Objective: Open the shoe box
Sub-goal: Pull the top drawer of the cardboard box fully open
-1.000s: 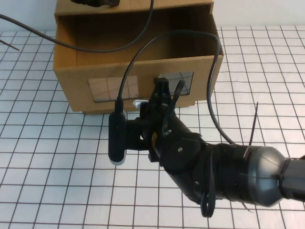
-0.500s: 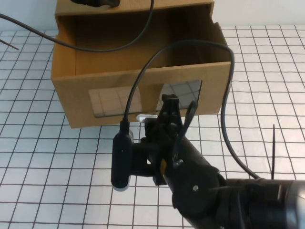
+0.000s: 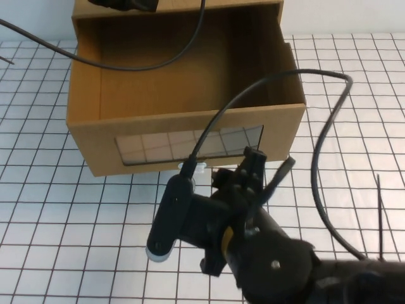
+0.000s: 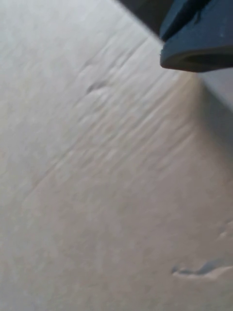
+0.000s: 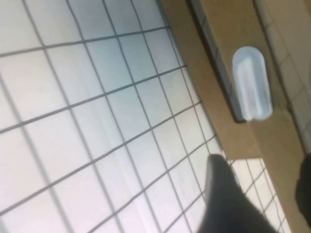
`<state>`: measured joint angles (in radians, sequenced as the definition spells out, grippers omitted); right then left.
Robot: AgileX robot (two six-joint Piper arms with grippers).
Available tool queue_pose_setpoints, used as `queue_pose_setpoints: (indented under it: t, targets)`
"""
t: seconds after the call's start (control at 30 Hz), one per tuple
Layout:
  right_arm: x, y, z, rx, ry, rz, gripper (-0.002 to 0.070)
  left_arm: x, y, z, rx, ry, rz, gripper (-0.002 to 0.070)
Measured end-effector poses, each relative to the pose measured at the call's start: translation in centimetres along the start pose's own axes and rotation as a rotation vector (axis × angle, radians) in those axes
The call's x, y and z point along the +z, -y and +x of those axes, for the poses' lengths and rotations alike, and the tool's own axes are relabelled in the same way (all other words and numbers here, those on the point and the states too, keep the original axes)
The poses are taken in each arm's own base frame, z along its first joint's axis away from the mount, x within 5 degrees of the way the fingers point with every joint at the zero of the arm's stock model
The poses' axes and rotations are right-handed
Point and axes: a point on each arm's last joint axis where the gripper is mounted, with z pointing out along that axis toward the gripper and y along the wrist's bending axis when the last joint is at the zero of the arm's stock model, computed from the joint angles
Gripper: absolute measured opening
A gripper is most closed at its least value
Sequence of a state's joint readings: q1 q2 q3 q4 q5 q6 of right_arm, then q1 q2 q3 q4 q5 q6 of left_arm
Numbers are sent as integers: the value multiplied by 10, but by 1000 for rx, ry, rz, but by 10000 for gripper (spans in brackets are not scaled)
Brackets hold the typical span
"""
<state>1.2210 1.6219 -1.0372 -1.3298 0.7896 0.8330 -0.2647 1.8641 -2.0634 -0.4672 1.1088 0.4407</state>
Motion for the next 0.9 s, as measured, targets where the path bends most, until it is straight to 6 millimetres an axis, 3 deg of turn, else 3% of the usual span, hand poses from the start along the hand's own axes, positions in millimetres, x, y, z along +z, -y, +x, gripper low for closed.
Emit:
queue_pose_setpoints:
  t: [0.07, 0.17, 0.3, 0.43, 0.57, 0.67, 0.73, 0.9]
  targets:
    - [-14, 0, -3, 26, -1, 5, 260, -10, 4, -1, 18, 5, 2, -2]
    - [-33, 11, -2, 90, -19, 54, 150, -32, 14, -6, 55, 46, -4, -2]
    - [-54, 40, 9, 205, -78, 137, 23, -75, 33, -10, 91, 135, -22, -2]
    - [-72, 78, 27, 349, -144, 136, -6, -117, 52, 3, 128, 252, -71, -2]
    - [-87, 120, 55, 518, -223, 124, -10, -141, 67, 40, 138, 325, -132, -2]
    - [-98, 147, 81, 635, -280, 122, -10, -157, 79, 82, 144, 382, -186, -2]
    - [-110, 159, 97, 718, -301, 96, -11, -174, 91, 117, 152, 450, -234, -2]
    - [-142, 173, 126, 857, -305, -2, -12, -193, 111, 206, 132, 631, -341, -2]
